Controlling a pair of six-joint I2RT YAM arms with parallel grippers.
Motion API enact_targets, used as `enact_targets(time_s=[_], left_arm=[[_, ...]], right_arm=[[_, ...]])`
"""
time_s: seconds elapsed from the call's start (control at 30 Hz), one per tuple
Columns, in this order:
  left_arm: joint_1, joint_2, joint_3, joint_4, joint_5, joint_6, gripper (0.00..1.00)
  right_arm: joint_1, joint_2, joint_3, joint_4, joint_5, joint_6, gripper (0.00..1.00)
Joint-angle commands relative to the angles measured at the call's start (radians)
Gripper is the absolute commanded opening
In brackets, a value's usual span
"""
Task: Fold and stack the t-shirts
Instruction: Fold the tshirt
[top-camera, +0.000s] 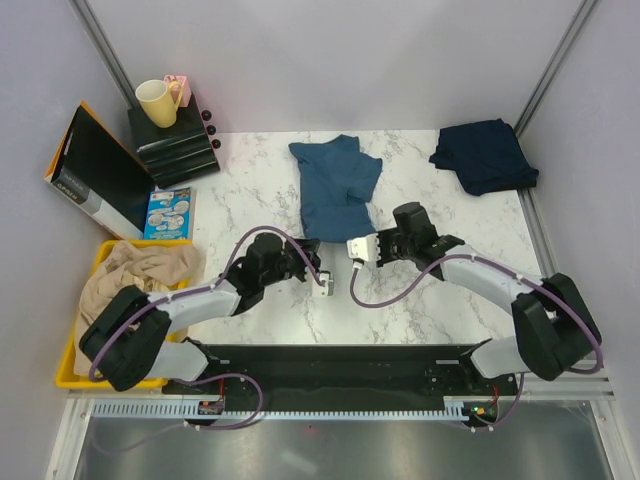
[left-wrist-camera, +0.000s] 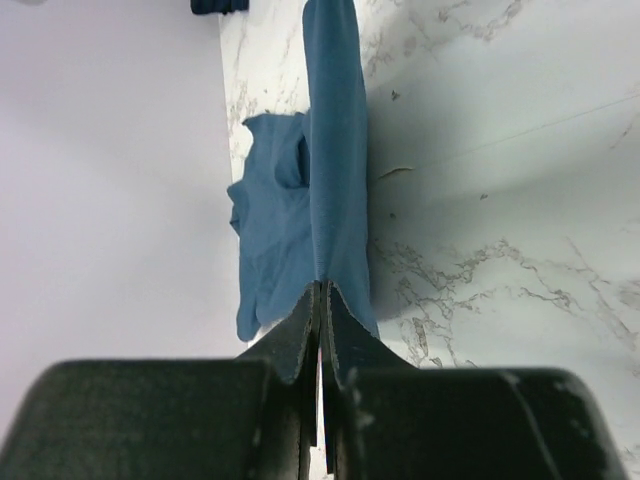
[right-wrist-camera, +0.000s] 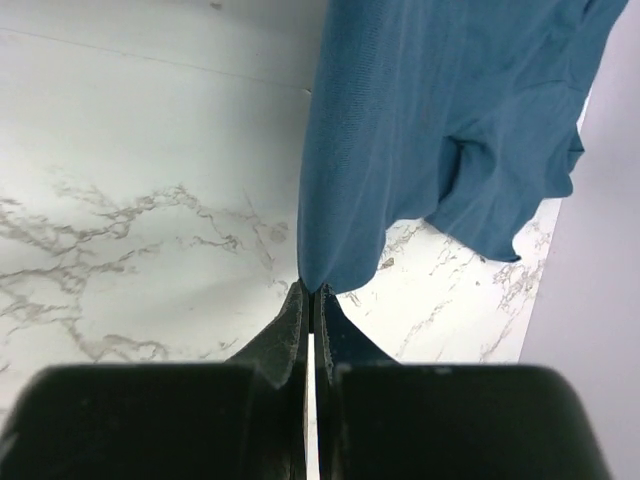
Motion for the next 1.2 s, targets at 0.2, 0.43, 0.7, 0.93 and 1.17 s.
enact_targets(time_s=[0.2, 0.43, 0.7, 0.93, 1.17], left_arm=[[-0.011, -0.227, 0.007, -0.263, 0.066, 0.001, 0.02], [-0.02, -0.316, 0.063, -0.421, 0.1, -0.001, 0.02], [-0.041, -0.428, 0.107, -0.588, 0.145, -0.008, 0.02], [-0.071, -0.517, 0.158, -0.72, 0.206, -0.031, 0.02], [-0.077, -0.497, 0.201, -0.736, 0.221, -0.025, 0.02]], right_arm=[[0.023, -0.187, 0.1, -0.323, -0.01, 0.017, 0.0], [0.058, -0.244, 0.186, -0.507, -0.015, 0.002, 0.0], [0.117, -0.266, 0.282, -0.646, -0.029, 0.023, 0.0], [0.18, -0.284, 0.351, -0.756, -0.05, 0.01, 0.0], [0.192, -0.232, 0.413, -0.772, -0.041, -0.027, 0.0]])
